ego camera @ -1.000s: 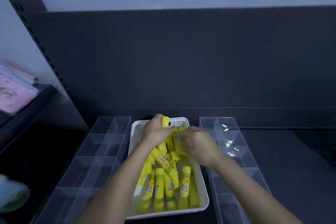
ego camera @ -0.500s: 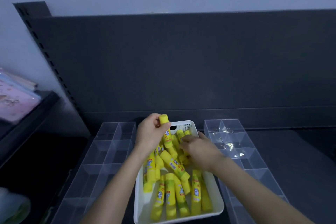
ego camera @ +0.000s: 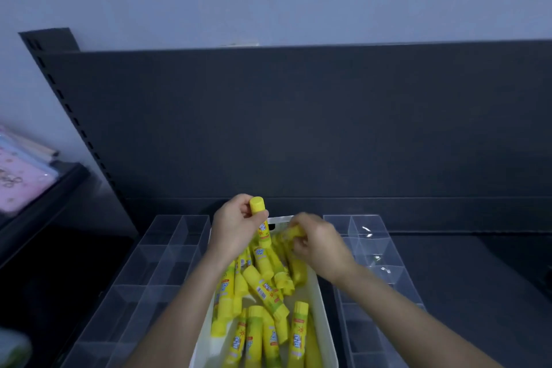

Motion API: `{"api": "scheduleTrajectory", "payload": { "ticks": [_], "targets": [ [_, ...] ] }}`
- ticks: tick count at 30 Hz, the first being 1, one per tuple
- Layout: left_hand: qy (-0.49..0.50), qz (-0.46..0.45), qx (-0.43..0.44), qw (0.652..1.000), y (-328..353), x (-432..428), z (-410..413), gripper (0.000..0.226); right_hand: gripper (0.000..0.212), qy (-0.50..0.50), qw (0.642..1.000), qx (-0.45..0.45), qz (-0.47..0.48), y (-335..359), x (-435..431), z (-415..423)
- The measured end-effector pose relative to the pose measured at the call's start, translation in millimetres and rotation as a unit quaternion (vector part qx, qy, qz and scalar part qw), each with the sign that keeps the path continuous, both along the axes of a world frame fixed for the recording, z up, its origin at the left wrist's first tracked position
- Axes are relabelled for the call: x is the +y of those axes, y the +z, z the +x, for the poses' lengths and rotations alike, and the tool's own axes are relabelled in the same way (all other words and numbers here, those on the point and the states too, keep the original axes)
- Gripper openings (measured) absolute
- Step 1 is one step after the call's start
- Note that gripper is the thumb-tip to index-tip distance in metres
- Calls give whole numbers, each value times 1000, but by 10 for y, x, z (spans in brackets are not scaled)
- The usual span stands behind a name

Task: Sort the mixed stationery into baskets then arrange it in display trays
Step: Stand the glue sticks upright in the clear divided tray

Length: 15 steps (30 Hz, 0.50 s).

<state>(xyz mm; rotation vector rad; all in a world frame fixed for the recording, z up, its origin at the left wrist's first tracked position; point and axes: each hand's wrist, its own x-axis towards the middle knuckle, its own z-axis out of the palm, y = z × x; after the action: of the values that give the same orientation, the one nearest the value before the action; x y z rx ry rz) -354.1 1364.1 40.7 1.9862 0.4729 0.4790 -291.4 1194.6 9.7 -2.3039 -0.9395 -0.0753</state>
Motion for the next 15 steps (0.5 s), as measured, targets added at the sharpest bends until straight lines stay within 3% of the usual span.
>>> {"api": "scheduleTrajectory", "payload": {
  "ticks": [3, 6, 10, 15],
  "targets": [
    [-8, -28, -37, 999, 87, -126, 82, 11, 26, -77, 981, 88, 154, 174, -149, 164],
    [-21, -37, -66, 997, 187, -314, 247, 14, 24, -116, 962, 114, 218, 379, -404, 397],
    [-63, -21, -66, 996, 212, -619, 553, 20, 20, -114, 966, 103, 209, 487, -743, 630],
    [-108, 48, -18, 993, 15, -903, 873, 22, 31, -130, 980, 64, 140, 351, -928, 755]
  ]
}}
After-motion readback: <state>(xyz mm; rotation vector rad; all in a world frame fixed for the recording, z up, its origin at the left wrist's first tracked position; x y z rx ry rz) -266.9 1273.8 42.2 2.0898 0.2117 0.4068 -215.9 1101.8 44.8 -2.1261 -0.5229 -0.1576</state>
